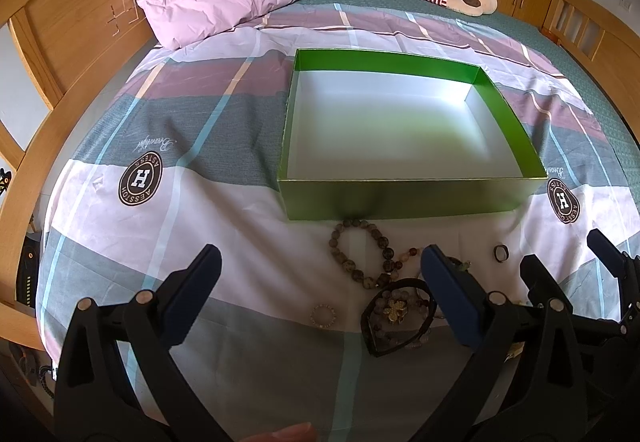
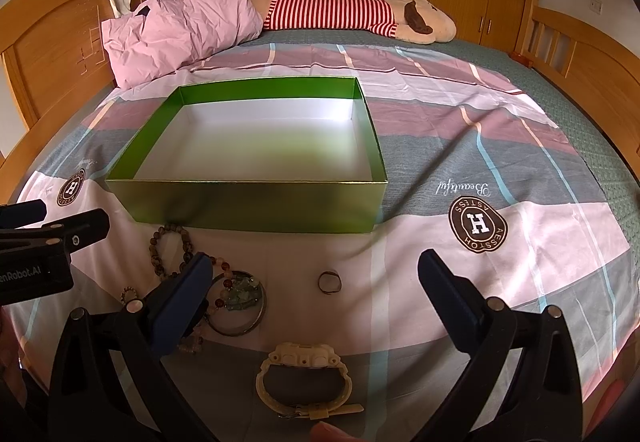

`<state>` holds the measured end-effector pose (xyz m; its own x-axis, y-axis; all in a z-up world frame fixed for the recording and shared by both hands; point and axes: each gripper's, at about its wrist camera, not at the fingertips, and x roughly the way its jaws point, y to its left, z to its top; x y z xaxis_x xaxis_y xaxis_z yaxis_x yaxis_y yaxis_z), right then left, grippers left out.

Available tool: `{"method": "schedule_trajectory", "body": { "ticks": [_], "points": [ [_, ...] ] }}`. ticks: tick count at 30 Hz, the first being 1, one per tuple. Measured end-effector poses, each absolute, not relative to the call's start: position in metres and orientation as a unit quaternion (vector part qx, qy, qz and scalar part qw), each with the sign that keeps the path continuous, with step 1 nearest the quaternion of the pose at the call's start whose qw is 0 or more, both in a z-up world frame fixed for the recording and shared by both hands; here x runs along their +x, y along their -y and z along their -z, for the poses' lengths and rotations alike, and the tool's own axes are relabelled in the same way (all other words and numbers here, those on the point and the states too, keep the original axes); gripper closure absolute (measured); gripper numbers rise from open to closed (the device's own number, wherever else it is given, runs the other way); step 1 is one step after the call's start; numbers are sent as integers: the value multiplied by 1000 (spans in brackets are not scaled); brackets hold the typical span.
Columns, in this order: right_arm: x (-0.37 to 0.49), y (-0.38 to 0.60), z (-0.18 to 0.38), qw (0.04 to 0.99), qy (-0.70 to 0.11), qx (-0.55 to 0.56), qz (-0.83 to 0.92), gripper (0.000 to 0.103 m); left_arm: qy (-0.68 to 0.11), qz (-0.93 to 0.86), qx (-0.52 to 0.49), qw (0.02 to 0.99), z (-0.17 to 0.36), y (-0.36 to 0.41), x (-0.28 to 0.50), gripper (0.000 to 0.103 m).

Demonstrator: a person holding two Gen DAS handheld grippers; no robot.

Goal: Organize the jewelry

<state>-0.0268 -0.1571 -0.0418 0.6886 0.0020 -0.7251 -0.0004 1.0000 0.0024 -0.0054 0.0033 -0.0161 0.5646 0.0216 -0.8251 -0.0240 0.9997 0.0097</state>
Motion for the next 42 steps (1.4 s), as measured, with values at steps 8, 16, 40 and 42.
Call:
{"method": "schedule_trajectory", "body": {
  "ticks": [8,16,40,42],
  "points": [
    [-27,157,42,919,-395,1,-1,1,-471,-12,0,882,16,-1,-3,2],
    [-26,157,43,918,-395,0,3,1,-473,-11,1,881,16,1,-3,2],
    [15,181,56,855,-517,-35,-6,42,-519,19,-24,854,40,-4,13,27],
    [13,172,60,851,-522,-40,-22,42,-530,27,-26,847,47,0,13,42]
  ]
}}
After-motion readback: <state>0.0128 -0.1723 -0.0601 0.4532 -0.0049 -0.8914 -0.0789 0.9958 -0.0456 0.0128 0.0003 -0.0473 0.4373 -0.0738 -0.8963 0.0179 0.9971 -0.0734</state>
